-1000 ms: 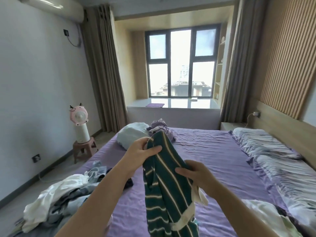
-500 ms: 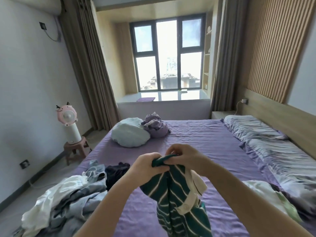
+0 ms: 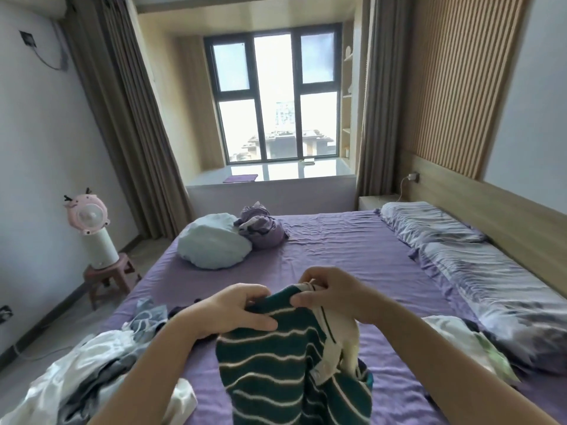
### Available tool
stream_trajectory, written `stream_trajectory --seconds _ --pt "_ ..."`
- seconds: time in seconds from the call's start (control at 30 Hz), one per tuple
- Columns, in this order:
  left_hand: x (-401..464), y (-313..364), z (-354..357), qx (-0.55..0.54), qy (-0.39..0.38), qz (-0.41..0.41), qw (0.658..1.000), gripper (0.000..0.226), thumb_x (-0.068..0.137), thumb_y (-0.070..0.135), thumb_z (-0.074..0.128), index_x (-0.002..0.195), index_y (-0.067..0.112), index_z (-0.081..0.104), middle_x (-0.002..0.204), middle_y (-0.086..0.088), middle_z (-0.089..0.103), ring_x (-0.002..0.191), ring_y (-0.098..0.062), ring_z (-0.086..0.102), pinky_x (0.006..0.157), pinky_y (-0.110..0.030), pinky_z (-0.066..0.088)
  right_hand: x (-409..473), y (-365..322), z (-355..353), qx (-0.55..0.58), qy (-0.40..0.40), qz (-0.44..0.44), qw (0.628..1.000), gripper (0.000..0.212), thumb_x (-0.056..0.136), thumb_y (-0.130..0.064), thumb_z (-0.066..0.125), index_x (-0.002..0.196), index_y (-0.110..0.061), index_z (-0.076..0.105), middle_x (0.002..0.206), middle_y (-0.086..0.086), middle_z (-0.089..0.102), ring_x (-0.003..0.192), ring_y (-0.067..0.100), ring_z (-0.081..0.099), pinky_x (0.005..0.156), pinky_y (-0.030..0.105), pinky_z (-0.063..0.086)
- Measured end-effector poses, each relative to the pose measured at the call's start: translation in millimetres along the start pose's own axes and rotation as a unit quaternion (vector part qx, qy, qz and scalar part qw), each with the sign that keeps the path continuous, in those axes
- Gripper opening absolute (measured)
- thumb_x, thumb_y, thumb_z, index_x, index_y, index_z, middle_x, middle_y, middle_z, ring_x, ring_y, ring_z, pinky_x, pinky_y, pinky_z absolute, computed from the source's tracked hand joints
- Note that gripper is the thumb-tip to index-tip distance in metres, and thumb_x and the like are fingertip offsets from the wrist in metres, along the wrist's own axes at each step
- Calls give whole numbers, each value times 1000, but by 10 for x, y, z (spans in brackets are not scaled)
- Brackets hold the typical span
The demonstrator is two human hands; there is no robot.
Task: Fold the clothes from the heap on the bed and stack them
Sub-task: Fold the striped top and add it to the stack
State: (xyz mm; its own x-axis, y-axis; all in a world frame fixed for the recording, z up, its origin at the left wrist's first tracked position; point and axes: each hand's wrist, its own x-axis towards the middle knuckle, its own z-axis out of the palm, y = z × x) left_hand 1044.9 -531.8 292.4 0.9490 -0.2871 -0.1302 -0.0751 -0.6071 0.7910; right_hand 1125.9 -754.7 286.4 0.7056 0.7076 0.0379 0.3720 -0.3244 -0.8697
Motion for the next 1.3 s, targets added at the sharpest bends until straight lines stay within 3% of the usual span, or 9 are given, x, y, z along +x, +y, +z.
stream_trajectory --seconds 0.17,0.4,0.53,0.63,0.93,1.07,1.17,1.23,1.3 --pt "156 113 407 -175 82 27 981 25 85 33 68 103 16 67 89 -4 69 84 -20 67 77 -33 55 135 -104 10 27 20 30 999 26 76 -45 74 82 -21 66 71 -6 64 64 6 59 59 21 50" --pt "157 143 313 -250 146 35 956 15 76 33 72 80 19 74 74 -5 68 67 -17 63 59 -23 50 -42 145 -255 272 -132 27 953 23 78 -18 70 98 -8 66 88 6 67 79 14 63 67 22 53" --pt "223 180 309 -165 88 29 982 32 77 30 79 99 9 69 84 -10 68 74 -19 62 69 -27 52 -46 123 -185 265 -75 22 961 18 76 -15 73 90 -8 64 78 6 62 66 11 57 55 18 47" --pt "287 270 331 -70 68 -1 995 31 76 39 77 74 11 64 63 1 52 58 -11 48 56 -21 43 -32 164 -117 239 -39 4 970 15 80 -17 73 89 -10 63 75 3 62 67 11 55 55 18 45" --pt "252 544 38 -295 132 -9 946 11 67 24 76 75 16 76 67 -3 69 56 -14 65 51 -22 52 -350 915 132 343 -8 -18 939 34 77 -21 71 110 -14 66 105 6 70 99 20 64 83 28 51" --pt "203 616 -22 -316 157 -24 935 19 69 21 73 83 9 74 68 -7 69 56 -17 66 49 -22 53 -352 846 255 208 148 -60 965 55 69 -36 78 117 -26 51 120 -2 58 106 9 59 89 21 48" --pt "173 583 15 -321 169 -30 931 14 71 20 71 79 9 75 67 -8 69 54 -17 65 48 -22 53 -286 772 371 -7 291 -151 945 45 73 -40 78 104 -17 55 106 -5 55 96 3 54 83 12 42" --pt "138 545 47 -318 177 -38 930 14 70 20 71 79 10 75 70 -9 70 57 -17 66 51 -24 55 -225 726 376 -48 300 -161 939 20 78 -26 76 87 -12 65 93 -3 58 85 9 56 78 20 45" --pt "74 473 40 -320 190 -48 927 18 71 20 71 84 7 74 75 -12 70 61 -19 66 55 -26 57 -184 690 255 54 248 -103 962 9 81 -16 73 76 -17 67 84 -2 61 75 7 58 72 24 48"
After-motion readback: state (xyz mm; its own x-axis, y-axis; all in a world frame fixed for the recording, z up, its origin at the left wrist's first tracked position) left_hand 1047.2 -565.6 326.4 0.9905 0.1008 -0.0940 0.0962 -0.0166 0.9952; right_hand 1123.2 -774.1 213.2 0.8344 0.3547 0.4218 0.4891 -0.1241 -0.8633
